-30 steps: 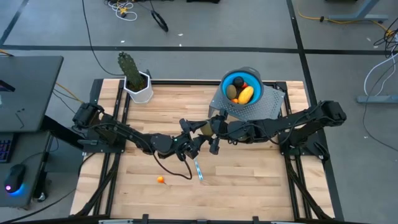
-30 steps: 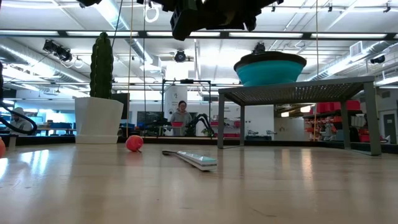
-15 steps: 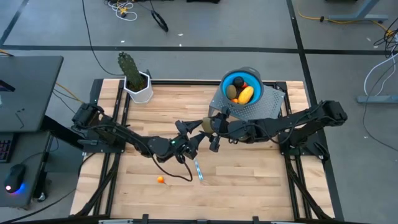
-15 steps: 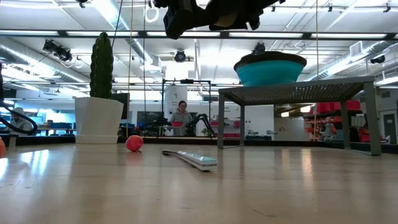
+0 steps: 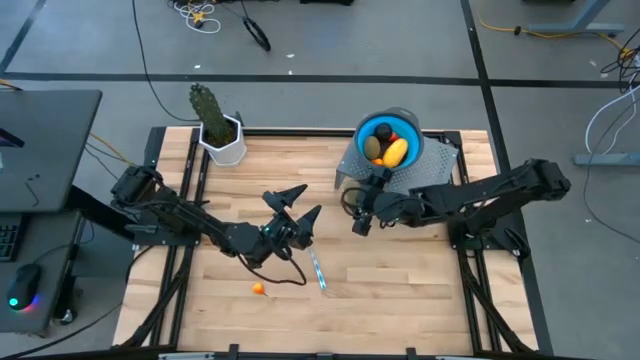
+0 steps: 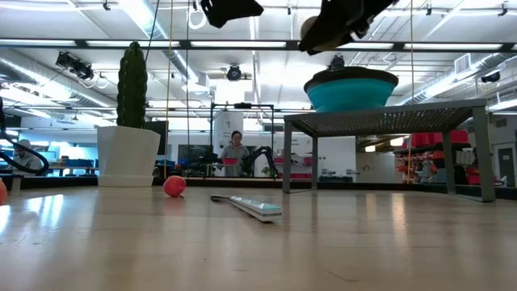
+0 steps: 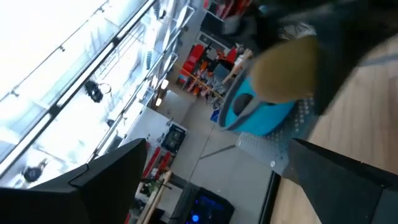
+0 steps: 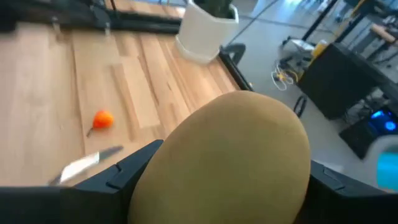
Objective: Pick & Place Fruit
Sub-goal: Put the brown kiwi in the blue strainer bowl on the shelf
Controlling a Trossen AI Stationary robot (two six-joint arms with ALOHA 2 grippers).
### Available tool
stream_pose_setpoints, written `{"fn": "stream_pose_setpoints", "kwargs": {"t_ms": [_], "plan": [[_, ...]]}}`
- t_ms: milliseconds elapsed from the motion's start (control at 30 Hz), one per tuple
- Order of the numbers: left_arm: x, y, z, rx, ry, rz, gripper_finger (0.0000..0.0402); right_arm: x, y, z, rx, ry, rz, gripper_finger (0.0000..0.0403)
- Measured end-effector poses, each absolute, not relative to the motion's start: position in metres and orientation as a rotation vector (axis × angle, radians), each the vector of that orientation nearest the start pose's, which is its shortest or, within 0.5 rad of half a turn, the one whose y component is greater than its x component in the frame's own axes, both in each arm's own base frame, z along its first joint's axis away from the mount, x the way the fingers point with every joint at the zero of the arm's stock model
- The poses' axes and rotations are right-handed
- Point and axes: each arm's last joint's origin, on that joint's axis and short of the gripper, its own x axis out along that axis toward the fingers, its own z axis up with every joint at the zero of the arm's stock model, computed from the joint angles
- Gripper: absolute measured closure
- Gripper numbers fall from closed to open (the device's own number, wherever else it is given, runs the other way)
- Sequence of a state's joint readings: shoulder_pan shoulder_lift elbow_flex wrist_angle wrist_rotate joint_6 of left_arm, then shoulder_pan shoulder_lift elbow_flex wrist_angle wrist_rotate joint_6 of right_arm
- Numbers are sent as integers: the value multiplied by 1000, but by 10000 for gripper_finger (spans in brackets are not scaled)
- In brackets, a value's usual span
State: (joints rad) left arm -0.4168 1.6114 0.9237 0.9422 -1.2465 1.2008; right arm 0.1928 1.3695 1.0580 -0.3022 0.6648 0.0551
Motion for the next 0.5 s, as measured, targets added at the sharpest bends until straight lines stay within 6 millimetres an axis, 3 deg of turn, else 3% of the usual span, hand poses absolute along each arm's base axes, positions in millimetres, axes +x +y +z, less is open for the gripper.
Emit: {"fn": "stream_pose_setpoints", "kwargs": {"t_ms": [500], "plan": [[314, -97, 269, 878, 341, 848, 3, 246, 15, 333, -340, 495, -715, 134]]}}
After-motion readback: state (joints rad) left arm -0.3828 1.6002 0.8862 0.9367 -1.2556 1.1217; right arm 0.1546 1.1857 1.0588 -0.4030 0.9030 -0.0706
